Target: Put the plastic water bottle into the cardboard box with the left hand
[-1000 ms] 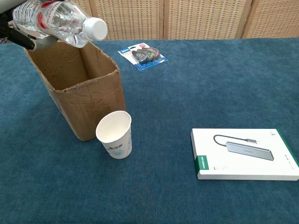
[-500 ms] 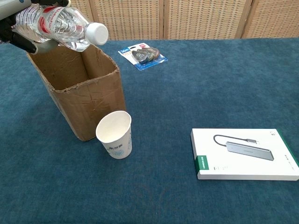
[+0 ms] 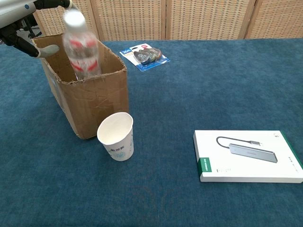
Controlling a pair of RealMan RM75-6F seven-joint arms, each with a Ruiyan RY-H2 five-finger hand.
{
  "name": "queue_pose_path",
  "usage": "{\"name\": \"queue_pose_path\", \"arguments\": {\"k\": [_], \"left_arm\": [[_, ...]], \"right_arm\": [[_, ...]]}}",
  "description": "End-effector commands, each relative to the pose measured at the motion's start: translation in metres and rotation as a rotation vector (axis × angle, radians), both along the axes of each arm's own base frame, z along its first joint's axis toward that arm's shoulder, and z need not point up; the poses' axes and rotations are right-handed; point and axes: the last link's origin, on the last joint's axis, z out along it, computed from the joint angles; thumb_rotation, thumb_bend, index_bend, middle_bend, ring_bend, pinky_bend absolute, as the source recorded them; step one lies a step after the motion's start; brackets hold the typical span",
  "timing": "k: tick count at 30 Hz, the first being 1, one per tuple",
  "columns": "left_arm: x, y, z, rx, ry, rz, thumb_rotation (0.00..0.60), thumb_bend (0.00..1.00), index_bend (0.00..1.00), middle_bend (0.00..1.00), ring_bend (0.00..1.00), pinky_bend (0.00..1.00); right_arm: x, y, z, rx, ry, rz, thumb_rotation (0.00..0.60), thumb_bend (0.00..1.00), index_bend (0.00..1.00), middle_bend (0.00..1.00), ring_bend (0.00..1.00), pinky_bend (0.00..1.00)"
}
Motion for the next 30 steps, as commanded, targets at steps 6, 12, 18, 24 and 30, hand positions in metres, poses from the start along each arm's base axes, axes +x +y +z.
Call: {"name": "queue_pose_path", "arguments": {"k": [6, 12, 18, 24, 30], "left_arm": [[0.002, -0.004, 0.003, 0.004, -0.031, -0.015, 0.600, 0.35, 0.20, 0.00, 0.00, 0.03], [-0.004, -0.018, 0.024, 0.039, -0.052, -0.002, 0.600, 0.36, 0.20, 0.00, 0.00, 0.03], [-0.030, -0.057, 0.054, 0.112, -0.036, 0.082, 0.600, 0.37, 0.20, 0.00, 0.00, 0.03], [-0.056, -0.096, 0.067, 0.131, -0.090, 0.154, 0.600, 0.38, 0.18, 0.00, 0.00, 0.03], [-0.080, -0.132, 0.063, 0.100, -0.128, 0.222, 0.600, 0.38, 0.08, 0.00, 0.00, 0.02]], "right_arm": [[0.000, 0.000, 0.000, 0.000, 0.000, -0.003, 0.600, 0.13, 0.15, 0.00, 0.00, 0.00], [-0.001, 0.000, 0.000, 0.001, 0.000, -0.004, 0.600, 0.13, 0.15, 0.00, 0.00, 0.00], [0.000, 0.000, 0.000, 0.002, 0.002, -0.001, 0.600, 0.13, 0.15, 0.00, 0.00, 0.00], [0.001, 0.001, -0.002, 0.006, 0.009, 0.006, 0.600, 0.13, 0.15, 0.00, 0.00, 0.00], [0.004, 0.002, -0.004, 0.012, 0.018, 0.015, 0.600, 0.13, 0.15, 0.00, 0.00, 0.00]]}}
